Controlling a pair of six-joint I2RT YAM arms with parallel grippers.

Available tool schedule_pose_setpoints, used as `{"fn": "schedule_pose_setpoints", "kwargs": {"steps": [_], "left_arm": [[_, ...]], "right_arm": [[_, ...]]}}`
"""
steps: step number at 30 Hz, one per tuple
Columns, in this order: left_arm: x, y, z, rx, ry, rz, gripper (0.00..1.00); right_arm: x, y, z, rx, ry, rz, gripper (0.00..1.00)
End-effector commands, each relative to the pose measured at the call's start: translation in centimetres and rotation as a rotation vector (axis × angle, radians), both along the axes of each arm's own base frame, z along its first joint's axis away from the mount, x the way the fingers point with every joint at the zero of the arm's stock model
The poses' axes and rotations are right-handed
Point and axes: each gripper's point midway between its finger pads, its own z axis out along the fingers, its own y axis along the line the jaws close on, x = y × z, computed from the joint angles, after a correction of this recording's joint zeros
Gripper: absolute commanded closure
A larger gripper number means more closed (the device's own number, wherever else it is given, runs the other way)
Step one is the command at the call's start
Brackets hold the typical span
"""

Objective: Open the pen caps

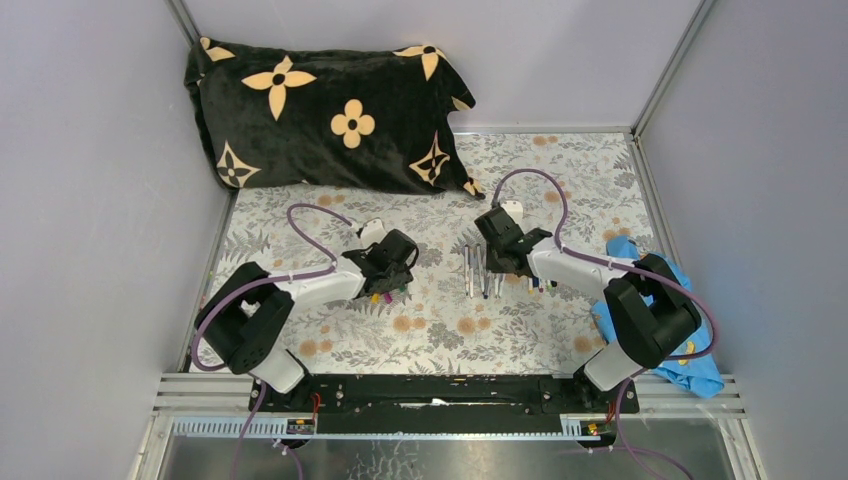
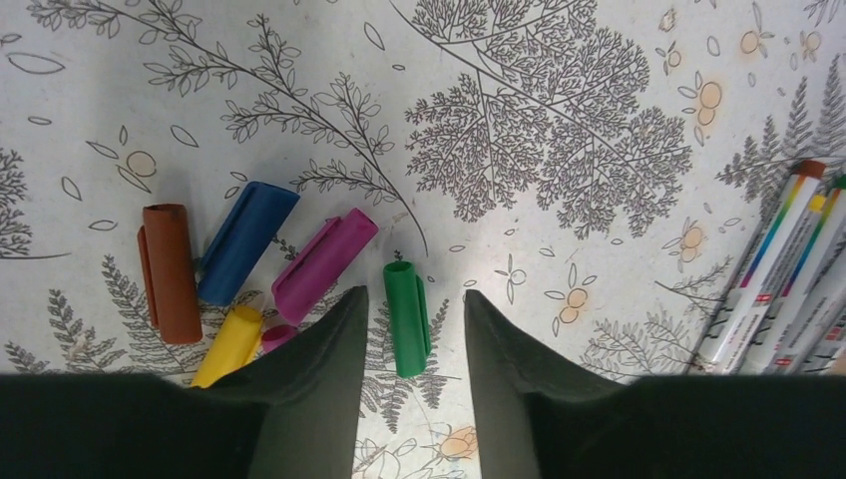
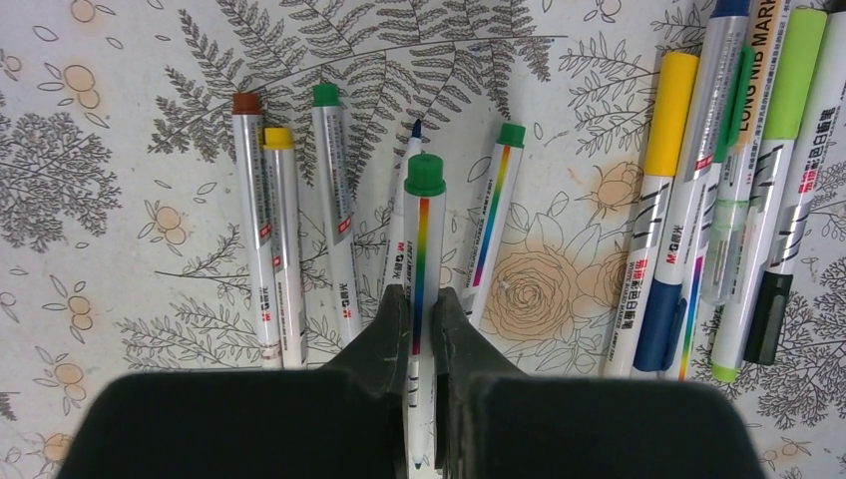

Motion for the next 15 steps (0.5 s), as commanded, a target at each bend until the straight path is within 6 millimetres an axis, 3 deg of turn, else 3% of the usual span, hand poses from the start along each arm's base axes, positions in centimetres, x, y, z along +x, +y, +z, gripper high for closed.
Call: {"fn": "schedule_pose_setpoints", "kwargs": {"steps": [1,7,15], "left_arm": [[-0.1,0.5,0.4,-0.005,-0.018,0.001,0.48],[0.5,0.1,2.7,-0.055,-0.09,-0.007,0.25],[0.7,-0.4,4.7,-0.113,-0.152,-0.026,0.18]], "right_arm": [[0.7,-0.8,-0.1,-0.024,-0.024,-0.043,1.0],[0.9,-0.9,-0.7,-0.023,-0.01,-0.044,0.81],[1.2,-0.7,-1.2,-0.009,0.0,-0.044,0.72]]}}
